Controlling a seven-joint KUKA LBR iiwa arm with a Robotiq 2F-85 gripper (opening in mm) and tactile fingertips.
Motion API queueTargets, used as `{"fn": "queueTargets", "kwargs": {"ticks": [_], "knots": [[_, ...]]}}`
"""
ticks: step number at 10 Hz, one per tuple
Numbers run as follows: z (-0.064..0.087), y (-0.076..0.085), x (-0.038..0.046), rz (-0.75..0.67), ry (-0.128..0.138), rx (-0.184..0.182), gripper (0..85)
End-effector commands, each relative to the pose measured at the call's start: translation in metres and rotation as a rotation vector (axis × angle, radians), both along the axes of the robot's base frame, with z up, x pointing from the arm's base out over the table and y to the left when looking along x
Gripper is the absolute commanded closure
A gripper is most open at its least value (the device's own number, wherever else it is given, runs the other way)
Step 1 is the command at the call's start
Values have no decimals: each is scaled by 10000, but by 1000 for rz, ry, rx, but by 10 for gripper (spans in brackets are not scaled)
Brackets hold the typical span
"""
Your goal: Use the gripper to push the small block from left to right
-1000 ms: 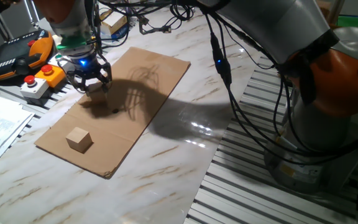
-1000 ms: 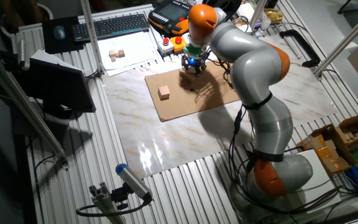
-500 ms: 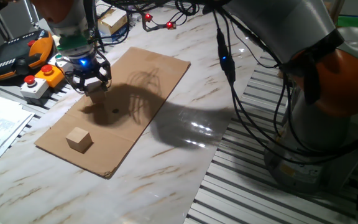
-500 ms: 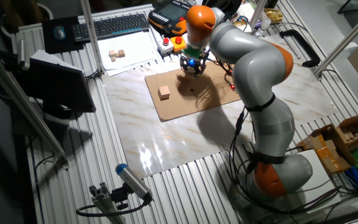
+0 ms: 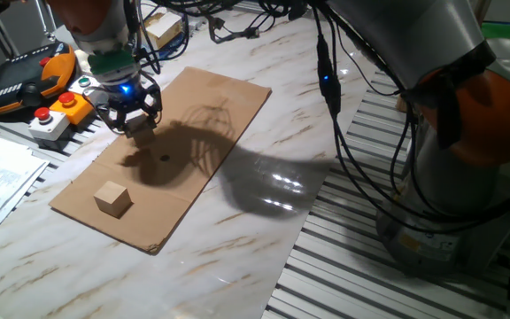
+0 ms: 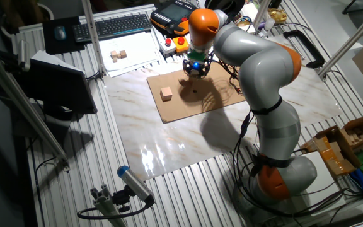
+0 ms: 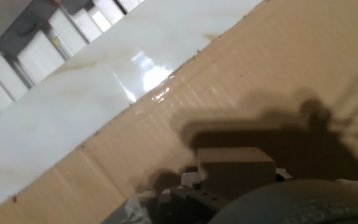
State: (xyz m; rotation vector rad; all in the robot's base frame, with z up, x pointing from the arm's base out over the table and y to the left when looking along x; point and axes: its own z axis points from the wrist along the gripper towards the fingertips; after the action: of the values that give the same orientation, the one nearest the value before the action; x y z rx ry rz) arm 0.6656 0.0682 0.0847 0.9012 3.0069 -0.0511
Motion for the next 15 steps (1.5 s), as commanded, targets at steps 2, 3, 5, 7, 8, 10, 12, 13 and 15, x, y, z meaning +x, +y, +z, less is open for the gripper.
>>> {"fn": "queueTargets", "kwargs": {"ticks": [2, 3, 5, 7, 8, 10, 12, 13, 15], "knots": [[-14, 3, -10, 13, -14, 4, 843], [-36, 12, -14, 20, -18, 1, 827], [-125, 31, -34, 25, -25, 1, 733], [-215, 43, -61, 25, -27, 3, 657], [-269, 35, -56, 30, -18, 13, 653], [-348, 12, -47, 37, -24, 10, 650], [-379, 6, -32, 35, -31, 6, 483], [-376, 6, -30, 29, -36, 4, 400], [-366, -2, -28, 26, -42, 7, 230]]}}
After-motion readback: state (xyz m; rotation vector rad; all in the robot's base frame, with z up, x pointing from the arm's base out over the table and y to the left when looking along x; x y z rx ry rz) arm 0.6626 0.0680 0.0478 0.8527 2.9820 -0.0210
